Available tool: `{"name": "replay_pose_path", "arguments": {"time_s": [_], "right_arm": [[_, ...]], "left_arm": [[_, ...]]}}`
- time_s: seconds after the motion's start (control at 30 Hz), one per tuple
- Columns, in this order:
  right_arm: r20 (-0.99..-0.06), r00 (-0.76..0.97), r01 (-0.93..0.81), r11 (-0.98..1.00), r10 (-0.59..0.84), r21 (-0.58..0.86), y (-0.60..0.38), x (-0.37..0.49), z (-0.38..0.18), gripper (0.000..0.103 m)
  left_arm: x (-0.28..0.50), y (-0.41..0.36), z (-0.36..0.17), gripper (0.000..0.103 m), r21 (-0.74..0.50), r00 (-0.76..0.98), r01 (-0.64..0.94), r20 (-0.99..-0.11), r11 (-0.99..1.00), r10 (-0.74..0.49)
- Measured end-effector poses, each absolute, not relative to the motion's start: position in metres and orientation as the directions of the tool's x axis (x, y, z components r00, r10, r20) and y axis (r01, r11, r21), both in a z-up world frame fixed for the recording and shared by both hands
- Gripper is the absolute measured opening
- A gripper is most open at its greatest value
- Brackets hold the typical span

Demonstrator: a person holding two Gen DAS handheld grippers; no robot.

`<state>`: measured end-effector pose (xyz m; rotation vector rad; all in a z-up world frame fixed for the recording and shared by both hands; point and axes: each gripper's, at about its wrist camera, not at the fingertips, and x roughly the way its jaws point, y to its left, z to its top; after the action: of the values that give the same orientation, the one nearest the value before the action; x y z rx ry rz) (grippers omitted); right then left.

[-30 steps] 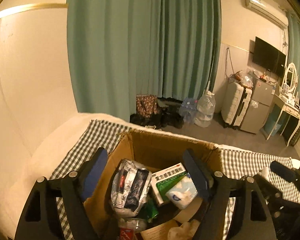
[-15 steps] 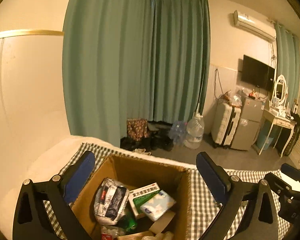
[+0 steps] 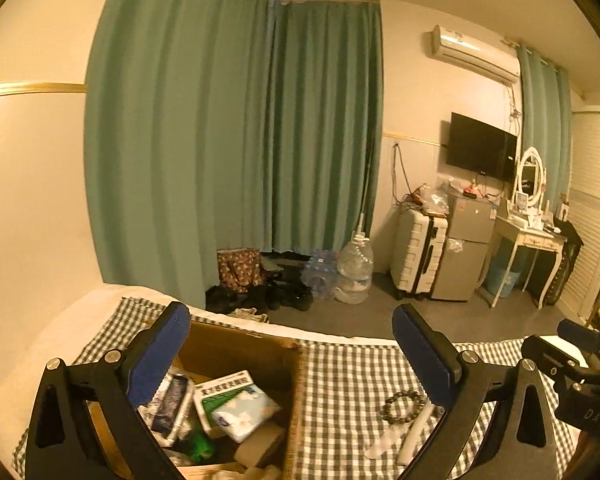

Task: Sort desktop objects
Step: 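Move both tools out of the box back over the bracelet and hair dryer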

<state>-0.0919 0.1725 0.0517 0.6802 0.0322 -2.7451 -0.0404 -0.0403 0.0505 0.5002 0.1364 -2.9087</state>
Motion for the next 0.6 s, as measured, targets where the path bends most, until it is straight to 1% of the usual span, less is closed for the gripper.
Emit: {"name": "replay_pose_path", "arguments": {"time_s": [0.23, 0.47, 0.6], "right_arm": [[-0.454, -0.854, 0.251, -0.966, -0.254, 0.068, 0.208, -0.095, 0.053, 0.085], [-0.457, -0.863, 0.197, -0.976, -0.216, 0.090, 0.238, -0.105, 0.052, 0.088], [-0.469, -0.861, 0.171, -0.980, -0.197, 0.098, 0.248, -0.112, 0.044, 0.090]], "left_arm": [[-0.051, -0.015, 0.049, 0.103, -0.063, -0.929, 0.164, -0.345, -0.984, -0.133], [-0.058, 0.001, 0.040, 0.103, -0.026, -0.928, 0.130, -0.355, -0.991, -0.113], [-0.068, 0.011, 0.028, 0.103, 0.002, -0.918, 0.122, -0.380, -0.993, -0.113]]}}
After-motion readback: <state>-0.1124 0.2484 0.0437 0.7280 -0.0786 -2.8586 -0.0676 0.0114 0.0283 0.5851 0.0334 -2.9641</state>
